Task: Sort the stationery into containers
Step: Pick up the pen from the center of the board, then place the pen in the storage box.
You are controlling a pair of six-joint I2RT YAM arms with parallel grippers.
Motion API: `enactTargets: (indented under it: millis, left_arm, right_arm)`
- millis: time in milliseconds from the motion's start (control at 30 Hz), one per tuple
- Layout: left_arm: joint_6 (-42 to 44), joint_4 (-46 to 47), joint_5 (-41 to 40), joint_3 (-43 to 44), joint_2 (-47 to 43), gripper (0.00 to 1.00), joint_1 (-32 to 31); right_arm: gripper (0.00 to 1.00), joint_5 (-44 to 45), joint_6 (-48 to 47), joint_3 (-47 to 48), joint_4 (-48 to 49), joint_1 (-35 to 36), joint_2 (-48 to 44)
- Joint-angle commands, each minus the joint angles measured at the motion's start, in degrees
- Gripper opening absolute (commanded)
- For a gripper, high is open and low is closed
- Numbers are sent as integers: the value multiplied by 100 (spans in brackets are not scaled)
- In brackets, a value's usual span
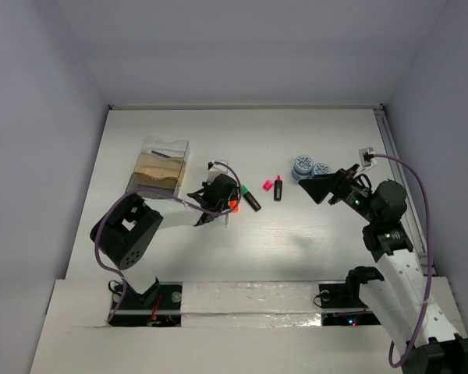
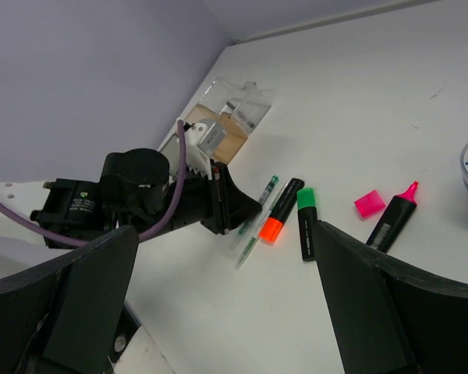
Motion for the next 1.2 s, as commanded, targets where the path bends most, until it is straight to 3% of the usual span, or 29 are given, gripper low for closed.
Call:
enactTargets:
  millis: [0, 133, 367, 533, 833, 1167]
  left_arm:
    - [-153, -105, -134, 96, -593, 0, 311]
    - [-381, 271, 147, 263, -1095, 0, 812]
    - [-1505, 1318, 807, 422, -1517, 0, 2314]
    - [-2200, 1715, -325, 457, -1273, 0, 2939]
    - [-2746, 1890, -985, 1107, -68, 0, 3230]
    - [-2465, 2277, -1346, 1397, 732, 0, 3282]
  right_arm:
    - [100, -2, -44, 32, 286, 40, 25]
    - [100, -28, -26, 6, 305, 40, 78]
    - [100, -90, -17, -3, 331, 40, 34]
    - [100, -142, 18, -29, 401, 40, 43]
    - [100, -318, 105, -82, 577, 40, 16]
    - [100, -547, 264, -222, 955, 40, -107]
